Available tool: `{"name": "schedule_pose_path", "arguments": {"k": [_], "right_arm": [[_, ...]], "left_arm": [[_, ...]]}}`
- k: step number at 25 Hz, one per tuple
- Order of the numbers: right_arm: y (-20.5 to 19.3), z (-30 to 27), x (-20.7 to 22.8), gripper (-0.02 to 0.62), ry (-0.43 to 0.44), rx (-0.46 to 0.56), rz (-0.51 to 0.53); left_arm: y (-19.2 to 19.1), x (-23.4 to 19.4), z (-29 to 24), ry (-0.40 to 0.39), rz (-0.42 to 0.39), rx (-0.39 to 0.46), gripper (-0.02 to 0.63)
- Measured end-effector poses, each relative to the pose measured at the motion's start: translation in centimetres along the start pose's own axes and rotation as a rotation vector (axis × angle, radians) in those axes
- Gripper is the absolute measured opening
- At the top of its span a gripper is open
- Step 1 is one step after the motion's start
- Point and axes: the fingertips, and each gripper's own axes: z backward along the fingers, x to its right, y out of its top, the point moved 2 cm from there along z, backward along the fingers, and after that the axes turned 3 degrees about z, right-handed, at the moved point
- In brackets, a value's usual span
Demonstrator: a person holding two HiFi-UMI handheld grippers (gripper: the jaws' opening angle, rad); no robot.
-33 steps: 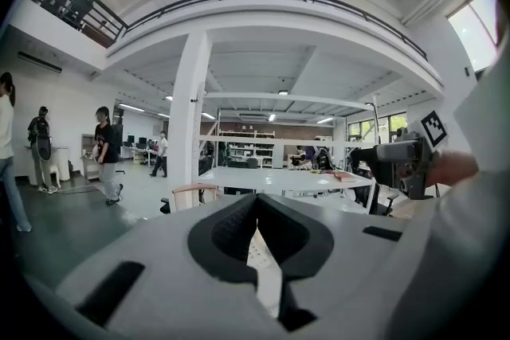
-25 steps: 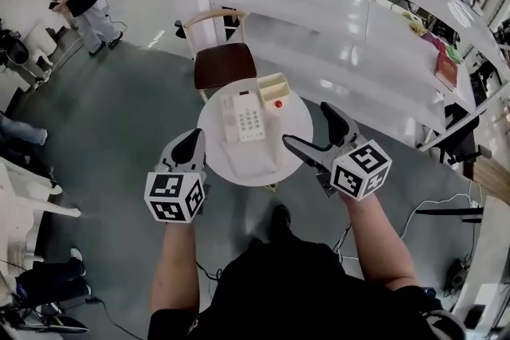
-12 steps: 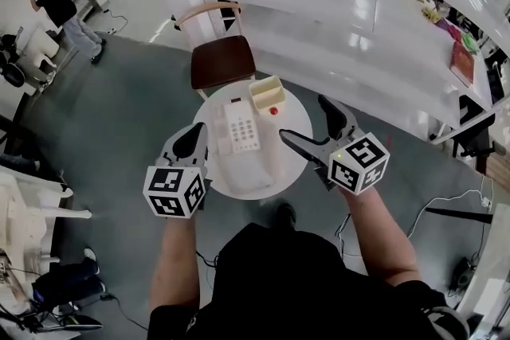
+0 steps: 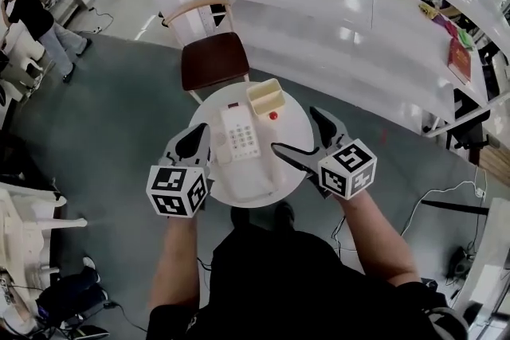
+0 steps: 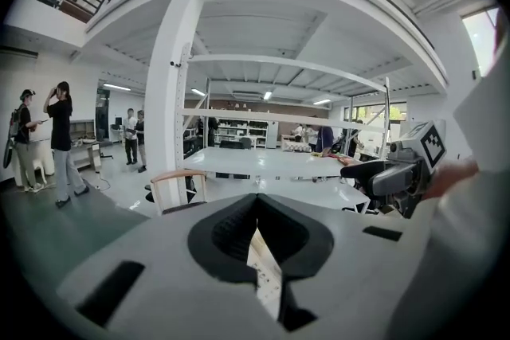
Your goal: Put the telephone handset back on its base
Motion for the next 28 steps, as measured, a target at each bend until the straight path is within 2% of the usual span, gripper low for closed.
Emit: {"name": "schedule_pose_path", "arguments": {"k": [7,13,21,28], "right_arm": [[-4.3,-3.7,-1.6,0.520,-0.097,-0.153,-0.037],[-8.1,-5.5,-3.8,0.518,-0.186,-0.242,-0.080],[-14.1,-6.6,-2.6,0.515,-0.225,-0.385,-0.138],[-21.1,-8.4,-0.9,0.497,-0.209,-0.519,-0.189]], "left_arm": [[-0.8,-5.3,-1.1,-0.082,0.014,-0.016,0.011],[-1.9,-8.5,-1.6,-0.163,0.006,-0.028,0.011],[-4.2,-6.8,-4.4,-0.266,0.034,-0.091,0.011],[-7.2,-6.4,-7.0,-0.279,0.045,-0.158,0.011]]}}
